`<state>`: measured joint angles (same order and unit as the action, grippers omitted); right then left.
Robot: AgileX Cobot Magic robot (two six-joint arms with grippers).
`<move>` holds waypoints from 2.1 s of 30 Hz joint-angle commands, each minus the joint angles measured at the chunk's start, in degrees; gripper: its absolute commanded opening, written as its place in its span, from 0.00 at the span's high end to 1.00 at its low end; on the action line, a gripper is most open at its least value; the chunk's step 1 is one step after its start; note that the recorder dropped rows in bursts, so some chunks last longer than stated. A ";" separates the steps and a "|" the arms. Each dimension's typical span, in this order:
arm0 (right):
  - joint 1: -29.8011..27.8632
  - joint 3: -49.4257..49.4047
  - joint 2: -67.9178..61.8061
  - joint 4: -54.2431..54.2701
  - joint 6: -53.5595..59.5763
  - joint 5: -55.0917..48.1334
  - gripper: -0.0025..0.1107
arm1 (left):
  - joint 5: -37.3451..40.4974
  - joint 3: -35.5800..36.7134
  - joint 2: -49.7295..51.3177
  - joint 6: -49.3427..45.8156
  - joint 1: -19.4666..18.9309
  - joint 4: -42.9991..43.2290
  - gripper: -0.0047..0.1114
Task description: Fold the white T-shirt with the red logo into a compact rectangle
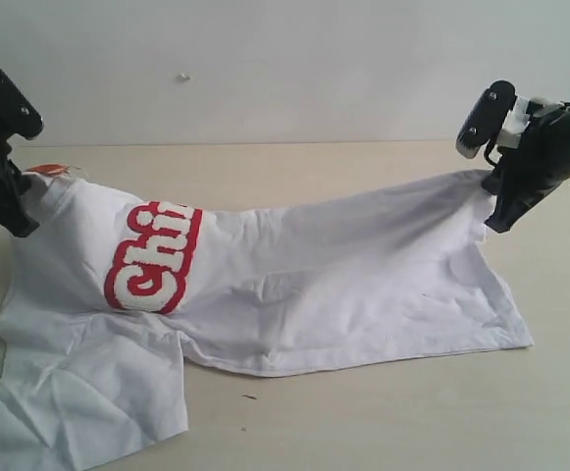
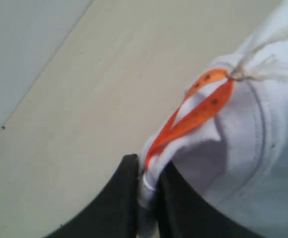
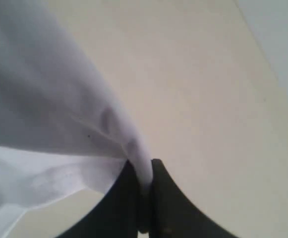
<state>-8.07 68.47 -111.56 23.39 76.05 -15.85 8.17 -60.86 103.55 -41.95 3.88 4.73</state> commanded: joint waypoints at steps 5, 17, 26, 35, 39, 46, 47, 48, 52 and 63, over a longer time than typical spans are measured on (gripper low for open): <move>0.07 -0.10 -5.17 -0.11 5.40 17.28 0.98 | -14.11 -0.14 7.72 -0.03 -3.66 1.26 0.94; 0.07 -0.10 -7.44 -0.11 10.41 20.89 0.91 | -20.35 -0.14 10.43 -1.70 -4.76 2.54 0.54; 0.07 -0.10 -7.24 -0.11 8.03 24.67 0.48 | -20.54 -0.14 10.43 -0.70 -4.76 1.23 0.33; 0.07 1.98 -7.24 -0.26 -10.23 22.56 0.48 | -14.45 -1.76 10.43 10.06 -5.00 0.93 0.34; 0.07 4.79 -7.24 0.53 -13.68 16.62 0.49 | -4.63 -5.68 10.43 15.41 -5.62 0.93 0.34; 0.07 7.50 -7.24 0.57 -17.88 12.26 0.49 | 1.23 -7.80 10.43 17.30 -6.05 0.32 0.34; 0.07 7.50 -7.24 0.57 -17.88 12.26 0.49 | 0.86 -7.80 10.43 17.75 -6.05 0.13 0.34; -0.12 7.50 -7.24 0.57 -17.88 12.24 0.49 | 0.63 -7.80 10.43 18.20 -6.05 0.13 0.34; -1.25 7.50 -7.24 0.95 -18.80 12.37 0.49 | 0.51 -7.80 10.43 18.60 -6.05 -2.55 0.35; -2.03 7.50 -7.24 5.48 -22.33 11.22 0.49 | 7.23 -11.19 10.49 17.61 -6.05 -11.50 0.35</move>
<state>-9.74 75.55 -119.02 26.76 54.59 -5.06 13.98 -71.33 113.99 -23.94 -1.77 -3.52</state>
